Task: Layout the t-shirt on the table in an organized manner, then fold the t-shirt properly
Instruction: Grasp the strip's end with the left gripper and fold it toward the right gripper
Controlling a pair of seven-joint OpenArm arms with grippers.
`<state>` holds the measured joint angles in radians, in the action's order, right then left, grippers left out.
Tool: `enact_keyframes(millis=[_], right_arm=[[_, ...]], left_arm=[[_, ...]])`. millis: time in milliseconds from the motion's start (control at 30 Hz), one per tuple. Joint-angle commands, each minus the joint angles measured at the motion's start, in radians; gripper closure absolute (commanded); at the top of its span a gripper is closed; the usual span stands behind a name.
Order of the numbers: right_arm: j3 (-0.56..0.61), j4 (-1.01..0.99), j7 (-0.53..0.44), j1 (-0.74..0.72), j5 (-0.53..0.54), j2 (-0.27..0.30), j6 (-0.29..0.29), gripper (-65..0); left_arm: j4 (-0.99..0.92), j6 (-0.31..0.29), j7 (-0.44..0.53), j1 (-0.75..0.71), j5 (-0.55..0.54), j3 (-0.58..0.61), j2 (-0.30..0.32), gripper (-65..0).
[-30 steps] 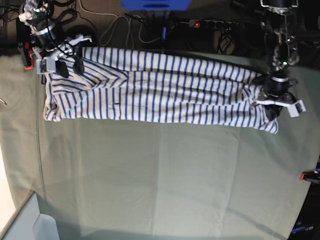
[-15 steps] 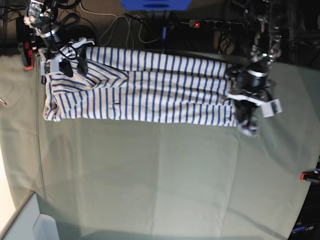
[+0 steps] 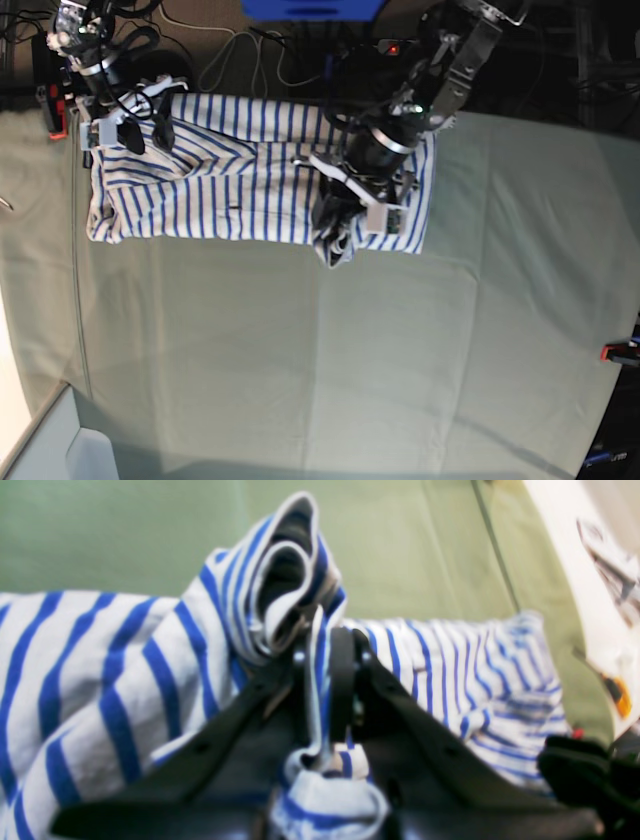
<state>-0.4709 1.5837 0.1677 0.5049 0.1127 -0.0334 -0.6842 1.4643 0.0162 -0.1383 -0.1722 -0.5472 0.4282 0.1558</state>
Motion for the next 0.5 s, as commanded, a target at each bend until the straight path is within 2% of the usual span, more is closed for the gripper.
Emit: enact_keyframes(millis=[0, 167, 333, 467], right_arm=[[-0.004, 0.019, -0.027, 0.004, 0.022, 0.005, -0.014, -29.2], [-0.005, 0.019, -0.029, 0.002, 0.022, 0.007, -0.014, -29.2], [-0.007, 0.020, -0.029, 0.001, 0.022, 0.007, -0.014, -29.2], [-0.019, 0.048, -0.029, 0.001, 0.022, 0.010, -0.014, -29.2]], left_arm=[[0.002, -0.009, 0.026, 0.018, -0.003, 0.018, 0.001, 0.0], [-0.046, -0.009, 0.029, 0.063, -0.003, 0.100, -0.014, 0.0], [-0.101, -0.009, 0.029, 0.096, -0.003, 0.110, -0.066, 0.0], [-0.150, -0.011, 0.026, 0.124, -0.009, 0.111, -0.074, -0.7]])
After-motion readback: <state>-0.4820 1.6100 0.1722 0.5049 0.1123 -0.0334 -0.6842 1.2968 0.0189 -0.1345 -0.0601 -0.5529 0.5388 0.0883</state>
